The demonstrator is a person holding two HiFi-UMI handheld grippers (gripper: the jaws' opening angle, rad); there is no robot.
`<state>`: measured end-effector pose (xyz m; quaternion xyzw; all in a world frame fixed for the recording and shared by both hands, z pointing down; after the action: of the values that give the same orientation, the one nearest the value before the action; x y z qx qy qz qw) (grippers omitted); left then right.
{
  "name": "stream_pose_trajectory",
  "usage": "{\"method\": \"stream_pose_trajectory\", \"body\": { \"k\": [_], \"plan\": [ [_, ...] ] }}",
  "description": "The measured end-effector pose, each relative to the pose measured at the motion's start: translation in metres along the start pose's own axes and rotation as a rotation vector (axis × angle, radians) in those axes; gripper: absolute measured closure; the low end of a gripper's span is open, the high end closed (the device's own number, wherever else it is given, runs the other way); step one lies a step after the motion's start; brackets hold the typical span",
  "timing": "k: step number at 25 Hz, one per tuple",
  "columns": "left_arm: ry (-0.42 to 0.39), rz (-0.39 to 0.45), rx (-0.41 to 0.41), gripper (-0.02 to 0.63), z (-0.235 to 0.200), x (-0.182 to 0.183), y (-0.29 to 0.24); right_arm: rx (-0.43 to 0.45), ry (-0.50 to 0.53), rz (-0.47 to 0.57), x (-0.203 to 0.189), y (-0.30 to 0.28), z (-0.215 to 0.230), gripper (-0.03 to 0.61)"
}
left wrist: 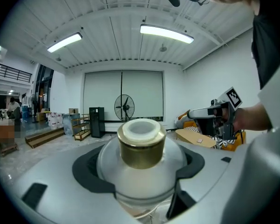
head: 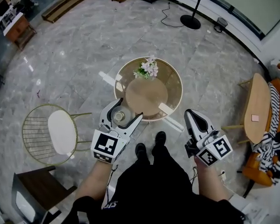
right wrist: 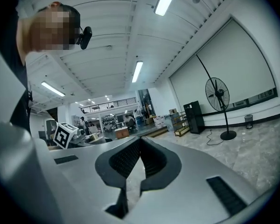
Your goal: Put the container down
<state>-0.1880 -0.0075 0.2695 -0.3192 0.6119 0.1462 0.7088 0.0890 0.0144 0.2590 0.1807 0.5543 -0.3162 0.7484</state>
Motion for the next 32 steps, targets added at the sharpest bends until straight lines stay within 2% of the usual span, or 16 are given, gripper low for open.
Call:
{"method": "stream_pose_trajectory", "body": {
  "k": [7,13,19,24,32],
  "plan": [
    [0.013,-0.06,0.01,0.279,-0.012,-0.005,-0.053,0.029,-0.051,-0.006,-0.009,-0.029,0.052,0.563],
    [0.025,-0.104,-0.02,0.279,-0.015,-0.016,-0.106,0.04,-0.1,-0.04,-0.027,-0.046,0.091,0.563],
    [0.0,-0.129,-0.067,0.279,-0.01,-0.037,-0.159,0.035,-0.13,-0.093,-0.06,-0.054,0.126,0.563],
    [-0.007,-0.157,-0.111,0.279,-0.005,-0.067,-0.2,0.032,-0.163,-0.151,-0.099,-0.06,0.155,0.563],
    [0.027,-0.198,-0.123,0.279,-0.005,-0.137,-0.255,0.043,-0.194,-0.217,-0.165,-0.078,0.195,0.563]
  ]
}}
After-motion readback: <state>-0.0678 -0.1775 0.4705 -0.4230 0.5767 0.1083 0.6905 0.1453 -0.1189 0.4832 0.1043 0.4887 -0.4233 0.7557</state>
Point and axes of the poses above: the fingertips, and each gripper's own axes: y backward along the fingers, z to its right, x out of its top, the point moved 8 cm from there along y, backward along the fingers, and after that the axes turned 1 degree about -y, right-handed, at the moved point
